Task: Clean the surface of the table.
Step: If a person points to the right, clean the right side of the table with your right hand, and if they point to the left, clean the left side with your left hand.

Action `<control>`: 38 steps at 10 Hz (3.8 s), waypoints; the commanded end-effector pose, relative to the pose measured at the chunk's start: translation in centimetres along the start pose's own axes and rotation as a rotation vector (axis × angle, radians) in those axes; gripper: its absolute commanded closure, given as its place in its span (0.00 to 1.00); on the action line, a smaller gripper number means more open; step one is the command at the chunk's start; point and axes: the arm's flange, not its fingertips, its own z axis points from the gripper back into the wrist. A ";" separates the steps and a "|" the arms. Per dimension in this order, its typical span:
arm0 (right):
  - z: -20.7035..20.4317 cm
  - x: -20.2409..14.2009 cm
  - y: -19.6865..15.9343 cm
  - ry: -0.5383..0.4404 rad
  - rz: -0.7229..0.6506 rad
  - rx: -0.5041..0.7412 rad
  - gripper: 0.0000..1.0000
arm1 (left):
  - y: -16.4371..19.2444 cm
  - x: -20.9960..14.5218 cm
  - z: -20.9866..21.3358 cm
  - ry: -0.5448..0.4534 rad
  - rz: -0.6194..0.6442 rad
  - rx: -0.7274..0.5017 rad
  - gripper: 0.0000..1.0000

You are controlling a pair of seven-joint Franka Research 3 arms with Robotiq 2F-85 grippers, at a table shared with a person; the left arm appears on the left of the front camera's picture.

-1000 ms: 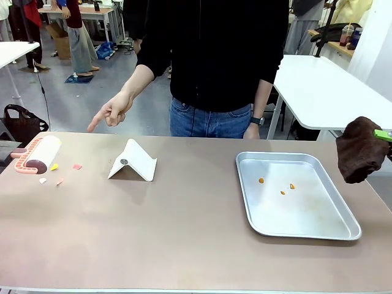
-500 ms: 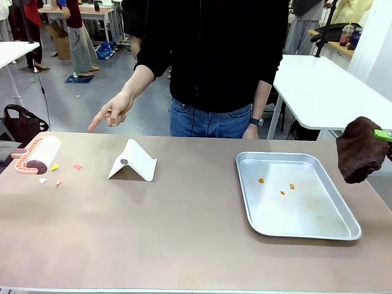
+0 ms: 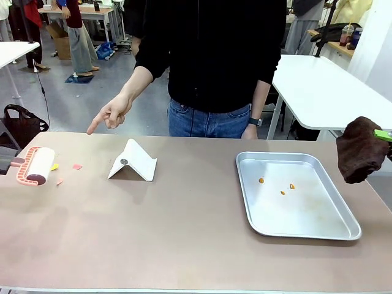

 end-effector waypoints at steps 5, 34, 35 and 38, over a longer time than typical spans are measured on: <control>-0.1 -0.1 0.7 0.003 -0.007 0.003 1.00 | 1.7 1.5 2.2 -0.135 -0.010 0.295 0.78; -0.1 -0.1 0.7 0.003 -0.007 0.003 1.00 | -2.1 1.6 -17.6 -0.014 0.233 0.224 0.78; -0.1 -0.1 0.7 0.003 -0.007 0.003 1.00 | -3.2 2.6 -15.6 -0.038 0.231 0.175 0.78; -0.1 -0.1 0.7 0.003 -0.007 0.003 1.00 | -5.2 5.3 -7.1 -0.075 0.238 -0.070 0.78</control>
